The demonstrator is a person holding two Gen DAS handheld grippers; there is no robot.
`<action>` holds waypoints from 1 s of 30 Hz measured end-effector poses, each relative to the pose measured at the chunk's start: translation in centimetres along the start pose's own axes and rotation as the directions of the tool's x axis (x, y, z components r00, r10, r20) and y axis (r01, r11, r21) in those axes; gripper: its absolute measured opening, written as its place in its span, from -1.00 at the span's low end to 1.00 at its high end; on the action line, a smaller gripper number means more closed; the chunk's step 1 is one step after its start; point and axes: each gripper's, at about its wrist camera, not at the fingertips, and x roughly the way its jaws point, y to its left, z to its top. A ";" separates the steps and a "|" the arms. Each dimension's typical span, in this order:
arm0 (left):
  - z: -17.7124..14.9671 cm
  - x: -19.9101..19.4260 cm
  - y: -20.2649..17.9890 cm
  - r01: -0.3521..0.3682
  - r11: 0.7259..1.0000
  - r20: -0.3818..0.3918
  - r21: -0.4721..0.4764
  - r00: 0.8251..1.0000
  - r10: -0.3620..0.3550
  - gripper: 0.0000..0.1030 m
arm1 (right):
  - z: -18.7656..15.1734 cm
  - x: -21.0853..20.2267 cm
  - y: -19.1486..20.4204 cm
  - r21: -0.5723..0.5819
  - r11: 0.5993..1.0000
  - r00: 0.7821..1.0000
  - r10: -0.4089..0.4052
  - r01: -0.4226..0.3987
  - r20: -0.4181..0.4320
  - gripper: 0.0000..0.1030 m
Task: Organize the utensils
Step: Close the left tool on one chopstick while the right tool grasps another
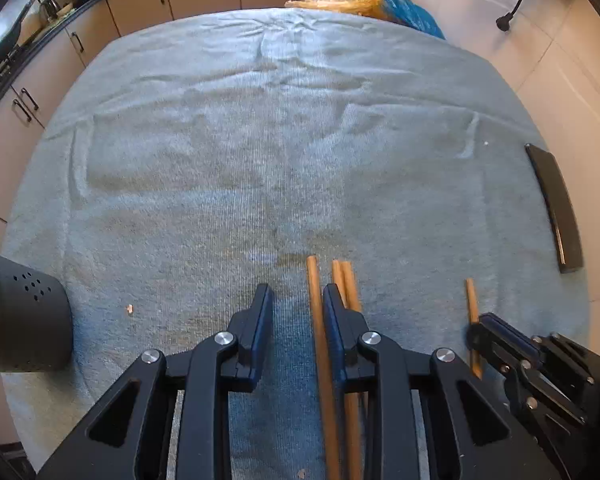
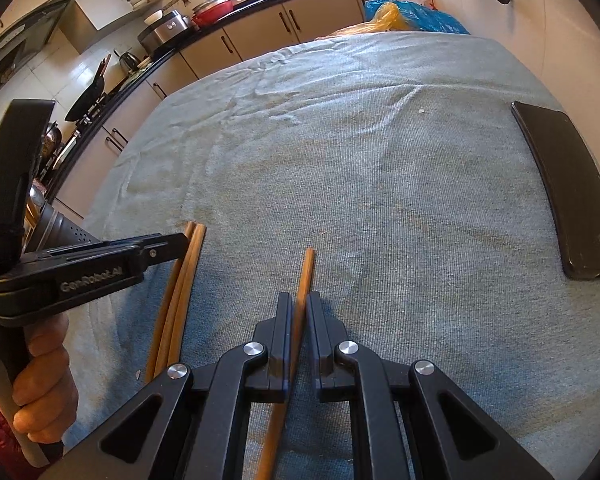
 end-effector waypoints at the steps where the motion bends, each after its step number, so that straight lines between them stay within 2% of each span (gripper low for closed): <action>1: -0.1 0.0 -0.2 -0.010 1.000 0.006 0.006 1.000 0.010 -0.52 | 0.0 0.0 0.2 -0.007 1.000 1.000 -0.008 0.008 -0.002 -0.84; 3: -0.8 -0.2 -0.7 -0.048 0.998 0.030 0.032 0.998 0.047 -0.59 | 0.2 0.1 0.6 -0.023 0.999 0.999 -0.031 0.031 -0.008 -0.84; 5: -1.3 -0.4 -0.9 -0.057 0.997 0.044 0.044 0.998 0.055 -0.86 | 0.2 0.3 1.3 -0.057 0.996 0.998 -0.066 0.066 -0.011 -0.84; 8: -2.1 -0.7 -0.2 -0.024 0.999 0.050 0.036 0.999 0.022 -0.89 | 0.4 0.4 1.9 -0.095 0.991 0.995 -0.101 0.099 -0.015 -0.85; 10: -2.5 -1.2 0.2 0.021 0.999 0.059 0.032 0.998 -0.023 -0.89 | 0.4 0.3 1.5 -0.081 0.993 0.996 -0.087 0.086 -0.013 -0.86; 14: -3.8 -4.2 1.2 0.045 0.999 0.128 0.018 0.991 -0.047 -0.89 | -0.1 -0.9 0.8 -0.020 0.999 0.999 -0.026 0.026 0.023 -0.88; 17: -4.8 -7.2 2.0 0.062 0.998 0.190 0.010 0.980 -0.062 -0.89 | -0.6 -3.5 1.2 -0.022 1.000 0.994 0.016 -0.014 0.108 -0.88; 23: -6.6 -13.0 3.0 0.092 0.996 0.323 0.004 0.942 -0.088 -0.89 | -2.3 -9.7 2.9 -0.060 0.997 0.954 0.067 -0.051 0.291 -0.88; 30: -8.8 -17.9 3.4 0.095 0.995 0.424 0.024 0.900 -0.096 -0.89 | -4.5 -14.1 5.6 -0.116 0.991 0.898 0.108 -0.064 0.427 -0.88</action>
